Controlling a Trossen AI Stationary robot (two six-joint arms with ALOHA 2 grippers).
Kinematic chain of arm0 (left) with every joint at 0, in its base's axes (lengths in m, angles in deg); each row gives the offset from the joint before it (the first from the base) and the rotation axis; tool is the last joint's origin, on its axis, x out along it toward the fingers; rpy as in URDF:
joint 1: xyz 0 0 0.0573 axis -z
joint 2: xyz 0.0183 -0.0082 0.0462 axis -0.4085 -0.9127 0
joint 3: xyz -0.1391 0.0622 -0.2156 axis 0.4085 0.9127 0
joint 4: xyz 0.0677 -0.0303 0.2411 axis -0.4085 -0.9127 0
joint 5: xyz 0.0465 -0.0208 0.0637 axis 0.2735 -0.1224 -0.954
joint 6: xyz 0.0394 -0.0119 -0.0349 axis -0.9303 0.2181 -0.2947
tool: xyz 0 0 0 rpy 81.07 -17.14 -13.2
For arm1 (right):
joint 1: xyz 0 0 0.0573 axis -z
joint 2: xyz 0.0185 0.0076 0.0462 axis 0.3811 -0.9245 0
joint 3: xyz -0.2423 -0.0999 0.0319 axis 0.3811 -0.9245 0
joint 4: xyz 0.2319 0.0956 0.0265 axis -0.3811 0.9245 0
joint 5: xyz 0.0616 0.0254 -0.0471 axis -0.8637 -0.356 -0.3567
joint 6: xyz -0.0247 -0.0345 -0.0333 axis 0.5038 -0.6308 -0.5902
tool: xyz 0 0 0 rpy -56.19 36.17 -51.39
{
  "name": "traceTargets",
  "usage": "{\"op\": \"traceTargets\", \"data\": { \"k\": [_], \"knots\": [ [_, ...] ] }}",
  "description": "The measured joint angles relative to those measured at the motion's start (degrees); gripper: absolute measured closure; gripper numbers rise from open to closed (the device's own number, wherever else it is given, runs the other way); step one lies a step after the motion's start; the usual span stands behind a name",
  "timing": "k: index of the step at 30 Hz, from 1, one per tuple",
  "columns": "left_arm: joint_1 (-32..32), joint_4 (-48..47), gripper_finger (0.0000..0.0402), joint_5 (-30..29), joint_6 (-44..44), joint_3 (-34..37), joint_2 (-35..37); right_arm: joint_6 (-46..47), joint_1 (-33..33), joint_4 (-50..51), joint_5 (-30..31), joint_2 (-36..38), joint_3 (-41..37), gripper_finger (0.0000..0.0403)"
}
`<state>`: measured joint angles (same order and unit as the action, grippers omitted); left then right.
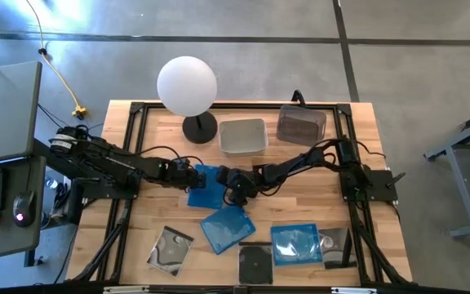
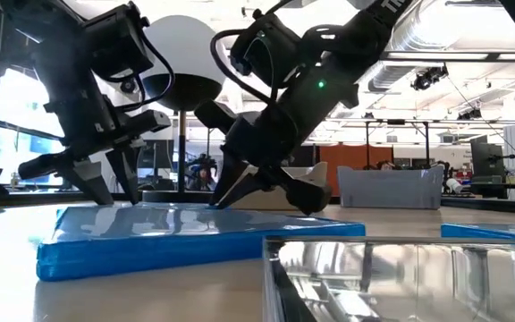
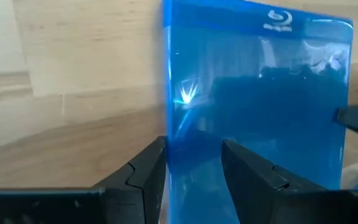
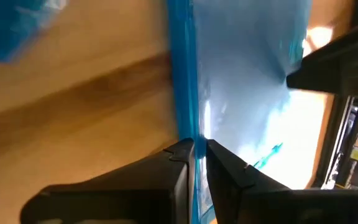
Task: Pick & place jewel cases by type
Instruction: Put the top blue CD case into the gray bin
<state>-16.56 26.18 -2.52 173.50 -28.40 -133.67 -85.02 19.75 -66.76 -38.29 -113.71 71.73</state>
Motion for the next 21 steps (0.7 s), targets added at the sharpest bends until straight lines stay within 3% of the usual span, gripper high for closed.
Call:
{"op": "traceTargets", "data": {
  "k": [9, 21],
  "knots": [
    [0.1, 1.6, 0.0254, 0.4, -0.2, -0.3, 0.0, 0.0, 0.0, 1.8, 7.6, 0.1, -0.2, 0.0375],
    [0.0, -0.5, 0.0255, -1.9, 0.2, -0.4, 0.1, 0.8, -1.0, 4.3, 8.6, 0.4, -0.1, 0.0402]
  ]
}}
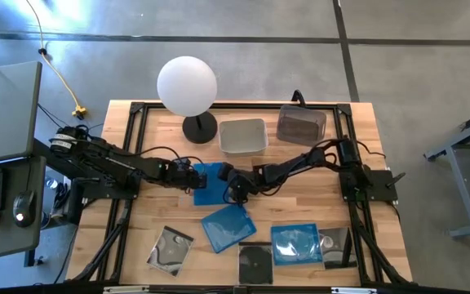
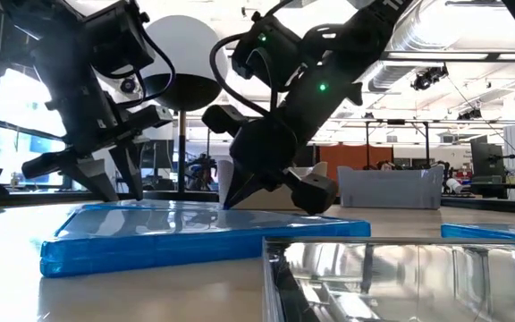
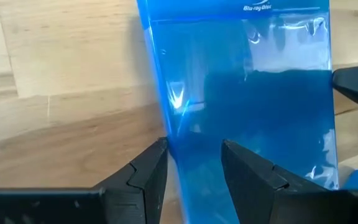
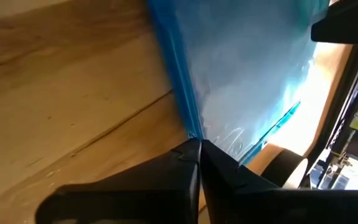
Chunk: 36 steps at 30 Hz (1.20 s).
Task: Pick & place jewel cases by type
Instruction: Put the top blue CD case into the gray bin
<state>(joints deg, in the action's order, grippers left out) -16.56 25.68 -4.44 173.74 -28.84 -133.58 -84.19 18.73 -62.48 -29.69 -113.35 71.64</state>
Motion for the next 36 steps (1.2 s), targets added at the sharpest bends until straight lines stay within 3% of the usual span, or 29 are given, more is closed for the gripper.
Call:
{"op": "traceTargets", "data": {
  "k": [11, 14, 16, 25, 28, 32, 36],
  "knots": [
    [0.0, 7.5, 0.0254, -0.3, -2.7, 0.3, 0.0, 3.2, -1.5, 2.3, 10.4, 0.0, -0.2, 0.0402],
    [0.0, 4.4, 0.0254, 0.7, -1.6, 0.0, 0.0, 8.5, -1.3, 4.4, 17.1, 0.0, 0.0, 0.0399],
    [-0.1, 1.9, 0.0254, 1.1, -0.5, 0.1, 0.0, 10.9, -0.6, 7.3, 18.3, 0.0, 0.0, 0.0391],
    [0.0, 1.7, 0.0254, 4.0, 1.9, 0.1, -0.8, 20.9, 1.9, 13.3, 11.2, 0.2, 0.1, 0.0328],
    [0.0, 2.0, 0.0254, 3.5, 2.4, 0.1, -2.0, 21.9, 3.6, 14.8, 4.7, 0.5, 0.2, 0.031],
    [0.0, 3.7, 0.0254, 3.5, 3.8, 0.0, -5.2, 25.5, 6.1, 16.0, -3.8, 0.6, 0.3, 0.0301],
    [0.0, 7.3, 0.0254, 2.5, 3.8, 0.0, -6.6, 28.2, 7.9, 18.7, -7.0, 0.7, 0.4, 0.0305]
  ]
}}
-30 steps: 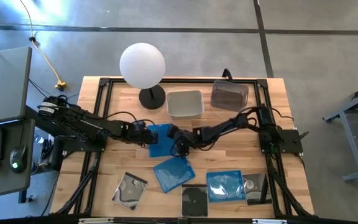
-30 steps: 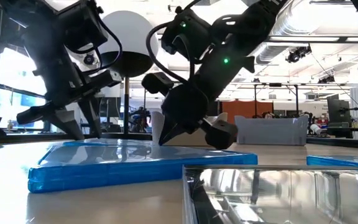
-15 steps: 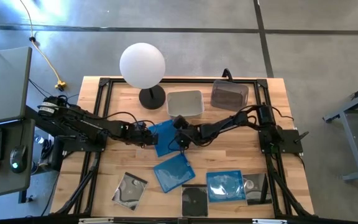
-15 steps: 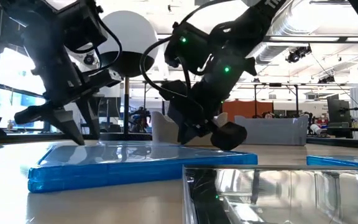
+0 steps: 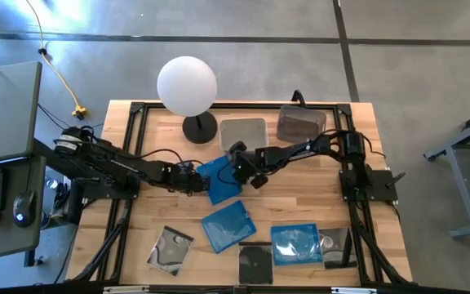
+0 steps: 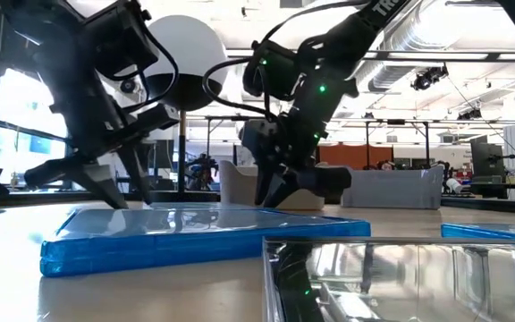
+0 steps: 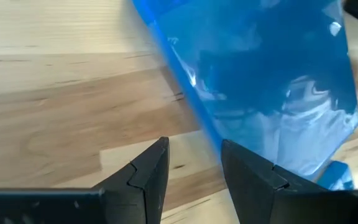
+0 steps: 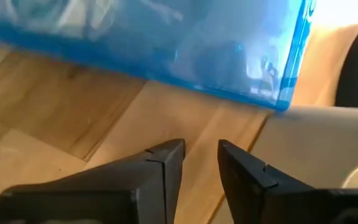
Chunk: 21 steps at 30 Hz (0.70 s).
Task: Pick & place jewel cases by type
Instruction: Put the top blue CD case into the gray bin
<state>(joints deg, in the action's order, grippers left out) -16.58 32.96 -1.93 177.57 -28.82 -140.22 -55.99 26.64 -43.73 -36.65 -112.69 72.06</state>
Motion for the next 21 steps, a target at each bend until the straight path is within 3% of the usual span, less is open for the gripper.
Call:
{"op": "traceTargets", "data": {
  "k": [5, 17, 19, 21],
  "knots": [
    [0.0, 3.1, 0.0254, -1.0, -0.6, 0.2, -0.1, 1.3, 0.8, 0.0, -4.7, 0.0, 0.0, 0.032],
    [0.0, 5.9, 0.0254, -2.6, -1.8, 0.2, -0.6, 0.5, 0.6, 4.9, -6.7, 1.2, 3.4, 0.0324],
    [0.0, 6.0, 0.0254, -2.3, -2.0, 0.2, -0.6, 0.6, 0.6, 8.4, -9.8, 2.5, 3.9, 0.0324],
    [0.0, 6.1, 0.0254, -2.1, -2.3, 0.2, -0.6, 0.6, 0.6, 11.1, -16.7, 3.8, 3.8, 0.0324]
  ]
}}
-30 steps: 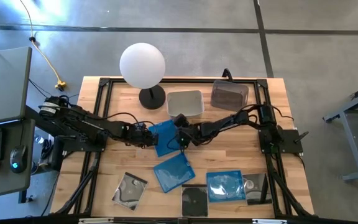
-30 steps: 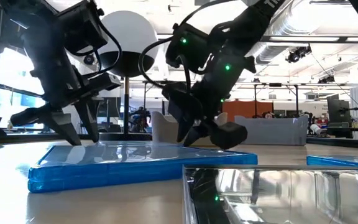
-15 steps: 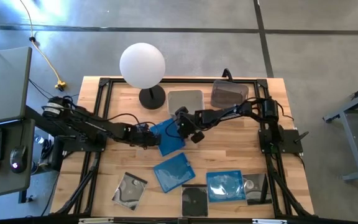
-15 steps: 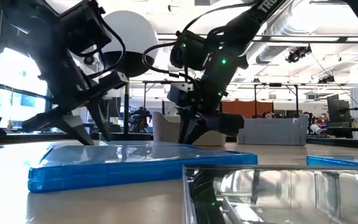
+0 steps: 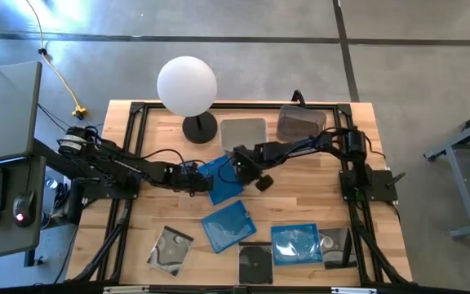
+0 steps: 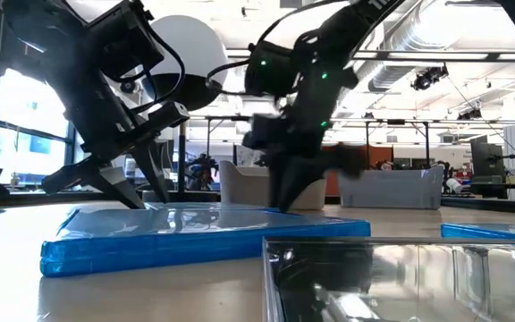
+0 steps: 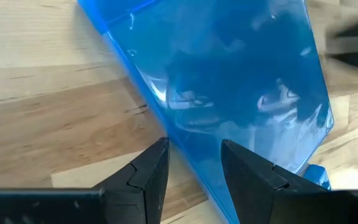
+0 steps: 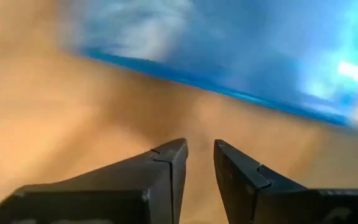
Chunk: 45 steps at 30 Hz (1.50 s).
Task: Pick & place jewel cases by type
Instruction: Put the top blue CD case into the gray bin
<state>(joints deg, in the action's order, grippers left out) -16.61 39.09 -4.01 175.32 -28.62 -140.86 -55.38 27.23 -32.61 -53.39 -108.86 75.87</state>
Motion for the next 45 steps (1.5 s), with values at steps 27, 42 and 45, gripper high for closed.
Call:
{"op": "traceTargets", "data": {
  "k": [27, 42, 45],
  "knots": [
    [0.0, 4.0, 0.0254, -2.2, -3.4, 0.3, -0.2, 1.5, 1.6, -8.1, -8.2, 0.3, -2.0, 0.023],
    [0.0, 15.3, 0.0254, 0.7, -4.2, 0.0, -0.1, 1.3, -6.2, -11.1, -6.5, 0.4, -1.7, 0.0245],
    [0.0, 15.0, 0.0254, 0.9, -4.2, 0.0, -0.2, 1.3, -6.2, -11.2, -6.7, 0.4, -1.7, 0.0245]
  ]
}}
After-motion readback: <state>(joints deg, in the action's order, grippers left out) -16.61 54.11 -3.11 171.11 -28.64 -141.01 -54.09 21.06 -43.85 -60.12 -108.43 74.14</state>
